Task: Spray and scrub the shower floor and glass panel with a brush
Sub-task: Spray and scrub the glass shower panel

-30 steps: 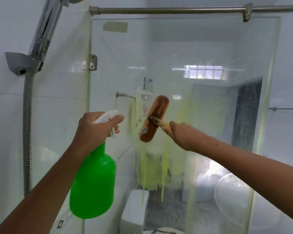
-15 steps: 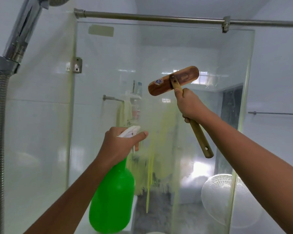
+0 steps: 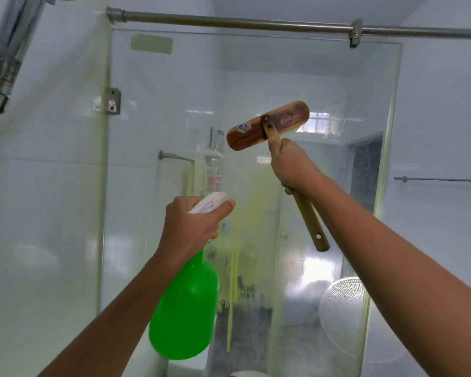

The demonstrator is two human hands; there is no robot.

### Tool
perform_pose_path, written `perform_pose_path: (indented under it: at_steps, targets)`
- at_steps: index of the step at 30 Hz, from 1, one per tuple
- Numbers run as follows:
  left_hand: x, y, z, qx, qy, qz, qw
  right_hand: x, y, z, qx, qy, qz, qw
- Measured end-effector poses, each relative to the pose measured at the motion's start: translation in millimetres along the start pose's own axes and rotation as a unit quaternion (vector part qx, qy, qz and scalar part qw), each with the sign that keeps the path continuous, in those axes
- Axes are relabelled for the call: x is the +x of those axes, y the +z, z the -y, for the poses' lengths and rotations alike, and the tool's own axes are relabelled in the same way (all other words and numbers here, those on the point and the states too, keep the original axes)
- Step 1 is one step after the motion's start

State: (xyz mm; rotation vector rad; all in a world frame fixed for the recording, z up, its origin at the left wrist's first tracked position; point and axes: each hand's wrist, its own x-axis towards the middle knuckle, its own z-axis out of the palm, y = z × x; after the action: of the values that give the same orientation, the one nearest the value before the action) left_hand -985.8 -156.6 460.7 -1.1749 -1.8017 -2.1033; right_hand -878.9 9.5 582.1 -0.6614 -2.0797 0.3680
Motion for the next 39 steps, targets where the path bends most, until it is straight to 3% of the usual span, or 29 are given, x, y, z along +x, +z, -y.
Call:
perform_pose_path:
  at_steps: [5,8,11,13,18,27,31,34,39]
  targets:
    - [1.3,-10.8,-2.6,0.010,0.026,-0.031,0.999,-77.8,75.1,-55.2,-0.087,-0.082,0.031,0.992]
    - [-0.8,-10.6,-4.1,0.016,0.043,-0.027,0.999,-136.5,107.7,-80.6,-0.035,-0.019,0.073,0.997]
    - [-0.7,-6.9,-6.1,0.029,0.048,-0.022,0.998,-115.4,89.5,-72.7,-0.057,-0.055,0.046,0.996]
    - [1.6,-4.6,-7.4,0.025,0.037,-0.018,0.999,-70.7,54.9,-54.2,-0.069,-0.084,-0.014,0.994]
    - [3.6,6.4,-13.5,-0.003,0.038,-0.001,0.999,2.6,-22.5,-27.0,0.081,0.073,-0.057,0.992]
    - [-0.9,30.6,-22.6,-0.042,0.039,0.048,0.997,-154.3,73.8,-110.8,-0.010,0.058,0.029,0.998]
    - [-1.8,49.3,-20.3,-0.046,0.028,0.061,0.997,-90.1,14.7,-96.9,-0.004,0.032,-0.029,0.999]
    - [-5.3,63.8,-18.9,-0.042,0.027,0.062,0.997,-31.0,-45.9,-81.1,0.042,0.085,-0.074,0.993]
    - [-12.4,87.4,-13.0,-0.014,0.000,0.107,0.994,-5.2,-88.1,-73.4,0.075,0.115,-0.046,0.990]
